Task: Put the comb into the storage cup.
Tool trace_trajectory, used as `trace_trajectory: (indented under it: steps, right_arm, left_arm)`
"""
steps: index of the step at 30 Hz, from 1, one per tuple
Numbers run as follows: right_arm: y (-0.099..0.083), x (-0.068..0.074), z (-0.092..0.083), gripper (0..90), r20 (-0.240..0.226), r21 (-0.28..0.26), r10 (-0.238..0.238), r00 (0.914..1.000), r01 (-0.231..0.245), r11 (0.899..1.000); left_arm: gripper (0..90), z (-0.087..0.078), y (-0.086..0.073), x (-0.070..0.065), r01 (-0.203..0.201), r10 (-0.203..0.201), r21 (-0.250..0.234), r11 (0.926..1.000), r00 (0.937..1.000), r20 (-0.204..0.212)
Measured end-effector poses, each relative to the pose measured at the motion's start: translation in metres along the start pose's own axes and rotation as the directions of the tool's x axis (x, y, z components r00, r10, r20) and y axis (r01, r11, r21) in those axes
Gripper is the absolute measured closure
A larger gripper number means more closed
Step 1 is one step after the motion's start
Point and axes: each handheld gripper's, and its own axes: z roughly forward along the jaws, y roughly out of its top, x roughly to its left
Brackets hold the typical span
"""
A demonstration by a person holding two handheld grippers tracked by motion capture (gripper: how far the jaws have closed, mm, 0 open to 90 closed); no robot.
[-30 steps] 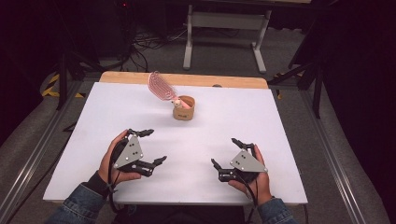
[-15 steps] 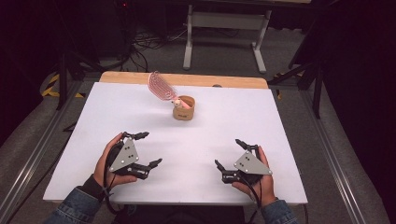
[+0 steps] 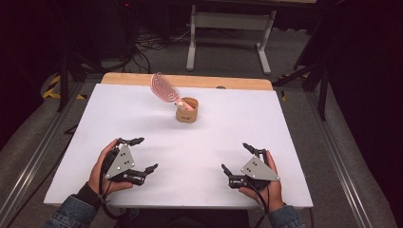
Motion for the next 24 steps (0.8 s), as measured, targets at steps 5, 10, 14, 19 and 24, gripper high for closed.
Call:
trace_trajectory:
  steps: [5, 10, 14, 19, 24]
  right_arm:
    - [-0.002, 0.0, -0.002, 6.6, 0.001, 0.002, 0.004, 1.0, -0.004, 1.0]
    - [-0.003, 0.0, -0.004, 6.6, 0.0, 0.006, 0.003, 1.0, -0.003, 1.0]
    - [-0.005, 0.001, -0.006, 6.6, -0.001, 0.012, 0.001, 1.0, -0.001, 1.0]
    - [-0.007, 0.001, -0.007, 6.6, 0.002, 0.019, -0.002, 1.0, 0.002, 1.0]
    - [-0.009, 0.001, -0.01, 6.5, 0.005, 0.021, 0.0, 1.0, 0.0, 1.0]
  left_arm:
    - [10.1, -0.004, -0.004, 0.0, 0.005, -0.005, 0.003, 1.0, 1.0, -0.005]
    - [10.0, -0.008, -0.009, 0.001, 0.014, -0.014, 0.01, 0.9999, 0.9998, -0.014]
    - [10.0, -0.011, -0.013, 0.003, 0.018, -0.018, 0.015, 0.9997, 0.9996, -0.02]
    - [9.8, -0.015, -0.017, 0.003, 0.031, -0.031, 0.014, 0.9994, 0.9992, -0.027]
    - [9.1, -0.02, -0.023, 0.003, 0.05, -0.05, -0.003, 0.9987, 0.9982, -0.034]
